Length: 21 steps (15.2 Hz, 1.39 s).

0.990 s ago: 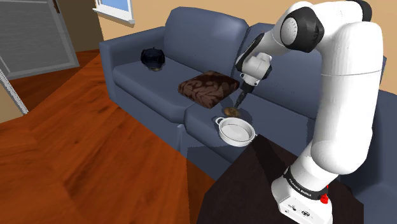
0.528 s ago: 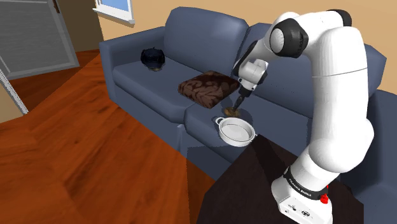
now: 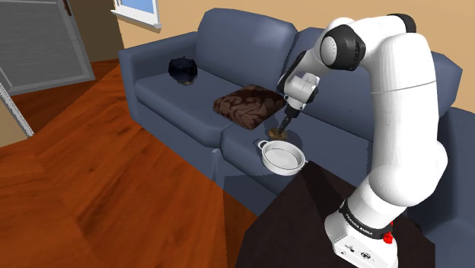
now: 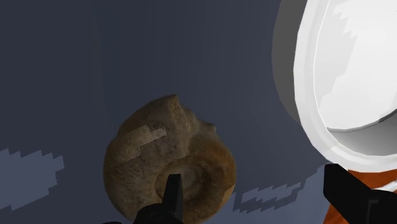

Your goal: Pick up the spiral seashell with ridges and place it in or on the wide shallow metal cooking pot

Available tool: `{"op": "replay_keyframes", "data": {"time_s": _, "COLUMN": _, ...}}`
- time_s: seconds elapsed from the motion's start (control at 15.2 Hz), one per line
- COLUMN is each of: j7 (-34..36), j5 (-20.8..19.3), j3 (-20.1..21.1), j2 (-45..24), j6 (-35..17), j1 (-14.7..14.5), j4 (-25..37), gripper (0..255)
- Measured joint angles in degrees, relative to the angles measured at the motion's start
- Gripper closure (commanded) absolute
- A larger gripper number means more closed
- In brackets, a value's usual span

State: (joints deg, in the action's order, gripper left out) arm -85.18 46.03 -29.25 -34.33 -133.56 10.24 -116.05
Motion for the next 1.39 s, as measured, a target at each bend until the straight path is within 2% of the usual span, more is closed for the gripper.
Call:
{"op": "replay_keyframes", "data": {"time_s": 0.07, "j7": -0.02, "j5": 0.02, "j3": 0.0, "j2": 0.01, "j6": -0.03, "j1": -0.02, "j4": -0.05, "gripper": 255}}
{"op": "replay_keyframes", "data": {"time_s": 0.66, "j7": 0.26, "j5": -0.41, "j3": -0.02, "j2": -0.04, "j6": 0.44, "j1": -0.25, "j4": -0.55, "gripper": 255}}
{"op": "replay_keyframes", "data": {"time_s": 0.73, "j7": 0.26, "j5": -0.41, "j3": -0.02, "j2": -0.04, "j6": 0.44, "j1": -0.25, "j4": -0.55, "gripper": 0}}
{"op": "replay_keyframes", "data": {"time_s": 0.79, "j7": 0.26, "j5": -0.41, "j3": -0.02, "j2": -0.04, "j6": 0.44, "j1": -0.25, "j4": -0.55, "gripper": 0}}
{"op": "replay_keyframes", "data": {"time_s": 0.92, "j7": 4.85, "j5": 1.47, "j3": -0.31, "j2": -1.85, "j6": 5.29, "j1": 2.54, "j4": 3.16, "gripper": 0}}
{"op": "replay_keyframes", "data": {"time_s": 1.19, "j7": 19.84, "j5": 8.66, "j3": -0.42, "j2": -8.48, "j6": 18.68, "j1": 12.43, "j4": 13.87, "gripper": 0}}
{"op": "replay_keyframes", "data": {"time_s": 1.32, "j7": 26.71, "j5": 12.75, "j3": -0.01, "j2": -11.8, "j6": 23.09, "j1": 17.19, "j4": 17.57, "gripper": 0}}
{"op": "replay_keyframes", "data": {"time_s": 1.39, "j7": 28.37, "j5": 13.82, "j3": 0.2, "j2": -12.48, "j6": 23.8, "j1": 18.07, "j4": 18.13, "gripper": 0}}
